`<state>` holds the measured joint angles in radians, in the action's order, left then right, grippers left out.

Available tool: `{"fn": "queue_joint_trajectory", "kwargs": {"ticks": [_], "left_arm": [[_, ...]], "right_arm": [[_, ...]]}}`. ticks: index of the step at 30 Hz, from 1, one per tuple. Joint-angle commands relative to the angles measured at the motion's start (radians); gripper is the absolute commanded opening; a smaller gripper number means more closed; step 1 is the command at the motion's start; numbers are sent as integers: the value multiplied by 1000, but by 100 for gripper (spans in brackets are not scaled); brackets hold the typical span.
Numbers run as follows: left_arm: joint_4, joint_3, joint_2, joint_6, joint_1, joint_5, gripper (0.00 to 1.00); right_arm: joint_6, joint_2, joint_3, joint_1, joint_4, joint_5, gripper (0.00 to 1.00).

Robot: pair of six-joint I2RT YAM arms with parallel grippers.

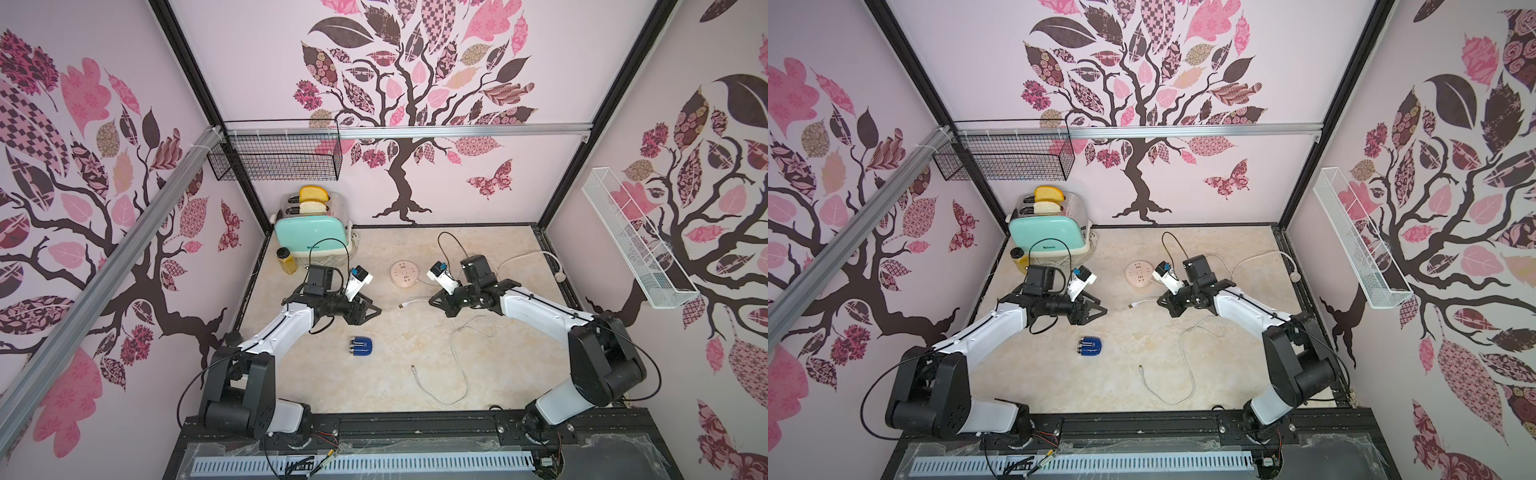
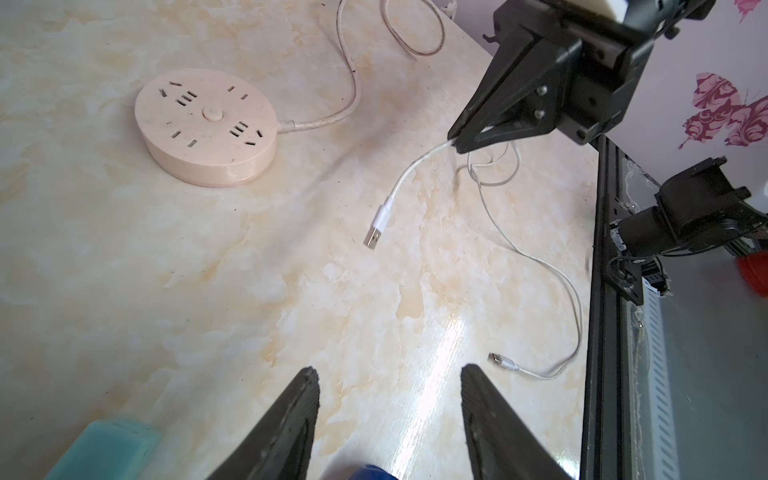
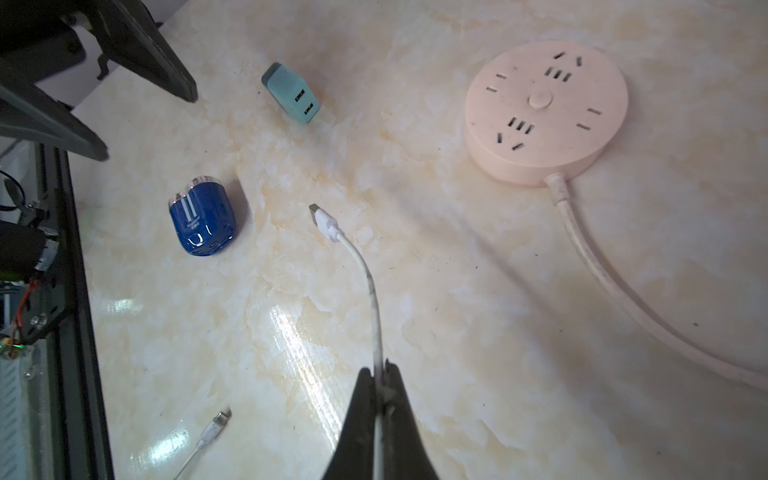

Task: Charge the electric shaver
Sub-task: Pick up the charging cable from the center of the board.

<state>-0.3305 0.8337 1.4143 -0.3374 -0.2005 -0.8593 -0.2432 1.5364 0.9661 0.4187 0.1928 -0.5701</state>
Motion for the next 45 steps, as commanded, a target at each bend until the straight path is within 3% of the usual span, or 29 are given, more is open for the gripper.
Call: {"fn": "queue_joint_trajectory", "kwargs": {"ticks": [1,12,22,35,45], "left_arm": [[60,-2,25,-30,1,-72,58],[101,95,160,-119,-77,-145,59],[110,83,161,-136,-105,-133,55],[88,79,152,-143,-105,-188,19],[17,101,157,-171,-106,-230,0]], "right_arm": [[49,-54,-30,-9,-13,-110,0],[149,-105,-83,-24,-136,-254,0],[170,-72,-68,-26,-189,-330,0],[168,-55,-74,-30,-188,-336,0],[165,-56,-83,-30,-195,-342,0]]}}
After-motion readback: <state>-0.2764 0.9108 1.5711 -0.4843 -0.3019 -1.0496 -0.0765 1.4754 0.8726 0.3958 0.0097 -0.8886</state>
